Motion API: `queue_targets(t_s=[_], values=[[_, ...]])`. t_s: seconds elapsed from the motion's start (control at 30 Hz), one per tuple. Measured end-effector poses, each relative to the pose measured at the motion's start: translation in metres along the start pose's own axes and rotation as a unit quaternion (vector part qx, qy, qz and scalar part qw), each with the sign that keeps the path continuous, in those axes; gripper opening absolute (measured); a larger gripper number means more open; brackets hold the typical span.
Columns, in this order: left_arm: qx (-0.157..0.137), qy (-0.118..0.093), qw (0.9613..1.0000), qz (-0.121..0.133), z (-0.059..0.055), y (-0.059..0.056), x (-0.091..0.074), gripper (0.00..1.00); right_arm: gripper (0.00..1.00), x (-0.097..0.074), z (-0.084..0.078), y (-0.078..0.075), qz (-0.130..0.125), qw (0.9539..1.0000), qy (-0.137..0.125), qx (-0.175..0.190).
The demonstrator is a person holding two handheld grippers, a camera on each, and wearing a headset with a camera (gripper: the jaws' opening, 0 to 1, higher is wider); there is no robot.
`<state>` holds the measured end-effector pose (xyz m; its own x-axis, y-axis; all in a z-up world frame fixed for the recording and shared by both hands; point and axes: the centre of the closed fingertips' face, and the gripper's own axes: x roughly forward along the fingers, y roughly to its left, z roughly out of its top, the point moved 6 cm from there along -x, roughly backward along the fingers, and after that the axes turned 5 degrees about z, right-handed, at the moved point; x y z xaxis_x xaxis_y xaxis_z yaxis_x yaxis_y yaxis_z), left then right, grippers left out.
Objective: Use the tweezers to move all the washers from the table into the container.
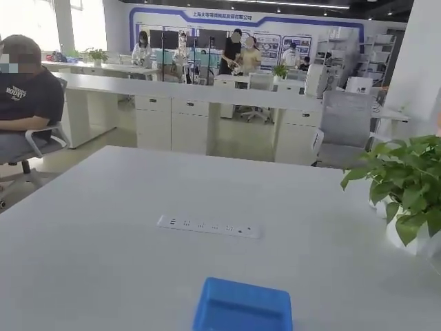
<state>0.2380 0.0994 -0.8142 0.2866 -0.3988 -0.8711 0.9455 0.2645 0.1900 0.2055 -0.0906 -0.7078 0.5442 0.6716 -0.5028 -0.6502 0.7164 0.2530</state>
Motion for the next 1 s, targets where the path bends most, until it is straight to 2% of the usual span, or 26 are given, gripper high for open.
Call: queue_targets(t_s=[0.07, 0.13, 0.17, 0.2, 0.27, 0.3, 0.33, 0.37, 0.4, 0.43, 0.5, 0.53, 0.57, 0.6, 0.63, 0.67, 0.73, 0.77, 0.87, 1.0], values=[[-0.03, 0.006, 0.9995, 0.012, -0.003, 0.0, -0.003, 0.05, 0.48, -0.003, 0.002, 0.0, -0.004, 1.0, -0.005, 0.002], [-0.079, 0.011, 0.9968, 0.0, -0.003, -0.003, -0.009, 0.15, 0.5, -0.005, 0.005, -0.002, -0.008, 0.9999, -0.01, 0.003], [-0.108, -0.01, 0.994, 0.011, -0.001, 0.0, -0.014, 0.18, 0.51, -0.007, 0.006, -0.003, -0.012, 0.9998, -0.014, 0.002], [-0.126, -0.022, 0.9917, 0.017, 0.0, 0.001, -0.018, 0.21, 0.52, -0.007, 0.007, -0.005, -0.014, 0.9998, -0.015, 0.002], [-0.16, -0.029, 0.9863, 0.031, -0.002, 0.003, -0.026, 0.26, 0.54, -0.008, 0.008, -0.008, -0.019, 0.9997, -0.017, 0.002], [-0.18, -0.033, 0.9826, 0.029, -0.002, 0.002, -0.032, 0.28, 0.54, -0.008, 0.009, -0.01, -0.021, 0.9996, -0.018, 0.004], [-0.196, -0.027, 0.9798, 0.029, -0.004, 0.001, -0.036, 0.29, 0.55, -0.009, 0.009, -0.011, -0.023, 0.9995, -0.02, 0.006], [-0.219, -0.038, 0.9743, 0.035, -0.003, 0.001, -0.041, 0.33, 0.56, -0.009, 0.01, -0.013, -0.026, 0.9993, -0.024, 0.009], [-0.226, -0.044, 0.9727, 0.032, -0.003, -0.001, -0.045, 0.36, 0.56, -0.009, 0.01, -0.013, -0.026, 0.9993, -0.025, 0.011], [-0.234, -0.051, 0.9699, 0.043, -0.003, 0.0, -0.051, 0.39, 0.57, -0.009, 0.01, -0.014, -0.027, 0.9993, -0.024, 0.013], [-0.237, -0.065, 0.9671, 0.064, -0.004, -0.001, -0.061, 0.46, 0.59, -0.009, 0.009, -0.015, -0.03, 0.9992, -0.023, 0.01], [-0.238, -0.068, 0.9663, 0.07, -0.004, -0.002, -0.065, 0.52, 0.6, -0.009, 0.009, -0.014, -0.032, 0.9992, -0.021, 0.008], [-0.243, -0.076, 0.9634, 0.084, -0.003, -0.001, -0.068, 0.61, 0.6, -0.009, 0.009, -0.014, -0.033, 0.9992, -0.021, 0.008], [-0.249, -0.088, 0.959, 0.102, -0.002, 0.0, -0.074, 0.66, 0.61, -0.01, 0.009, -0.014, -0.034, 0.9991, -0.023, 0.008], [-0.256, -0.095, 0.9558, 0.109, -0.002, 0.001, -0.077, 0.71, 0.62, -0.01, 0.008, -0.014, -0.035, 0.999, -0.024, 0.01], [-0.269, -0.112, 0.9489, 0.121, 0.0, 0.002, -0.082, 0.75, 0.62, -0.01, 0.008, -0.013, -0.037, 0.999, -0.024, 0.012], [-0.29, -0.131, 0.9373, 0.143, 0.0, 0.004, -0.09, 0.79, 0.65, -0.01, 0.008, -0.014, -0.04, 0.9988, -0.024, 0.013], [-0.296, -0.131, 0.9349, 0.146, -0.001, 0.005, -0.093, 0.81, 0.66, -0.011, 0.007, -0.014, -0.044, 0.9986, -0.025, 0.011], [-0.319, -0.15, 0.9175, 0.184, -0.003, 0.008, -0.108, 0.9, 0.7, -0.013, 0.007, -0.018, -0.055, 0.9981, -0.026, 0.006], [-0.348, -0.158, 0.8989, 0.214, -0.009, 0.008, -0.123, 0.96, 0.75, -0.015, 0.007, -0.022, -0.066, 0.9972, -0.032, 0.01]])
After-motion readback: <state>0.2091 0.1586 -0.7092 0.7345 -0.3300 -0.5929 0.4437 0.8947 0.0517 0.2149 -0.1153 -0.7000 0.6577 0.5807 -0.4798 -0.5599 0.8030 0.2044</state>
